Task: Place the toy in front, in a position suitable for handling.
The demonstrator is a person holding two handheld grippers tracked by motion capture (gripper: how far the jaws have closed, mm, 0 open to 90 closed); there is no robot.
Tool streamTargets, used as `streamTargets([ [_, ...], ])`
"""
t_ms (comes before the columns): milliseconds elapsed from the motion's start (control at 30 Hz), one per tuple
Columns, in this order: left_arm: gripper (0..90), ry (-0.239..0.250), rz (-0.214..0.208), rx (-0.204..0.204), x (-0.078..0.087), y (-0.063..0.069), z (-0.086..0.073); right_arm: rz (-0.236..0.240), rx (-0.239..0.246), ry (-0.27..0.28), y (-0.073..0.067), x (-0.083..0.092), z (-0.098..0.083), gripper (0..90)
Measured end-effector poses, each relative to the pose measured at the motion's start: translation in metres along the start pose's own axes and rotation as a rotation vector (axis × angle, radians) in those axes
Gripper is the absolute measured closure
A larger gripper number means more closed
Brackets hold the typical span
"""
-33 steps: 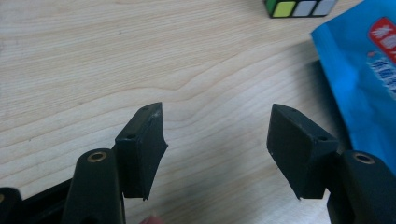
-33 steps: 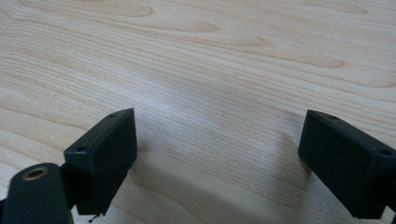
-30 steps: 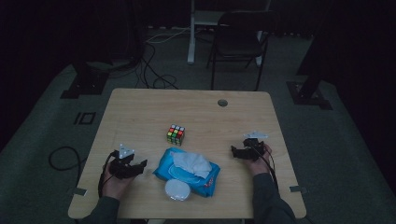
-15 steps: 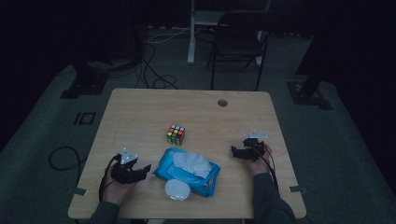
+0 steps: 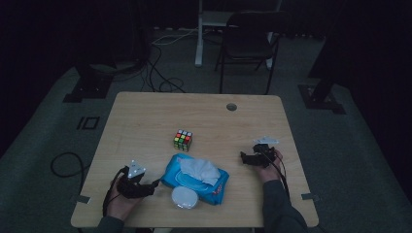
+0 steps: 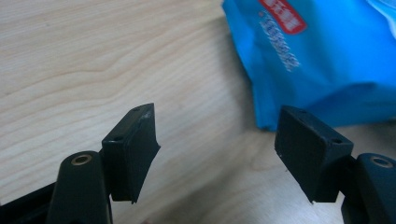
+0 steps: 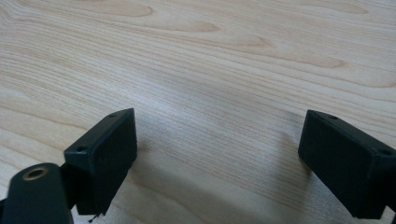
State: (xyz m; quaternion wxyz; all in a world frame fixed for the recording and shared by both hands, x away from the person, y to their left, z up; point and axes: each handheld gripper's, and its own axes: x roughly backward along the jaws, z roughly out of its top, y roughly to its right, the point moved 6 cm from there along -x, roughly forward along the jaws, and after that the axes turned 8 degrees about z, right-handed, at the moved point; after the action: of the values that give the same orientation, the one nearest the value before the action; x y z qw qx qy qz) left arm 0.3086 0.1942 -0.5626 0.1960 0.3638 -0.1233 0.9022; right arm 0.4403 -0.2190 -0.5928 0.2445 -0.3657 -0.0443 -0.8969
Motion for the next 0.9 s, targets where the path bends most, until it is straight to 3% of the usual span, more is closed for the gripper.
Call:
streamTargets([
  [233, 29.6, 0.002, -0.032, -0.029, -0.004, 0.011, 0.004, 0.0, 0.001, 0.001, 0.0, 0.0, 0.0, 11.5],
  [633, 61.9, -0.006, -0.061, -0.037, -0.013, 0.02, 0.01, 0.0, 0.001, 0.001, 0.0, 0.0, 0.0, 11.5],
  [733, 74.4, -0.021, -0.05, -0.052, -0.015, 0.021, 0.01, 0.0, 0.001, 0.001, 0.0, 0.0, 0.0, 11.5],
  [767, 74.4, -0.022, -0.04, -0.058, -0.016, 0.023, 0.01, 0.0, 0.001, 0.001, 0.0, 0.0, 0.0, 11.5],
  [800, 81.2, -0.022, -0.039, -0.066, -0.016, 0.023, 0.011, 0.0, 0.002, 0.001, 0.0, 0.0, 0.0, 11.5],
  [900, 87.6, -0.021, -0.037, -0.072, -0.017, 0.023, 0.011, 0.0, 0.001, 0.001, 0.0, 0.0, 0.0, 11.5],
])
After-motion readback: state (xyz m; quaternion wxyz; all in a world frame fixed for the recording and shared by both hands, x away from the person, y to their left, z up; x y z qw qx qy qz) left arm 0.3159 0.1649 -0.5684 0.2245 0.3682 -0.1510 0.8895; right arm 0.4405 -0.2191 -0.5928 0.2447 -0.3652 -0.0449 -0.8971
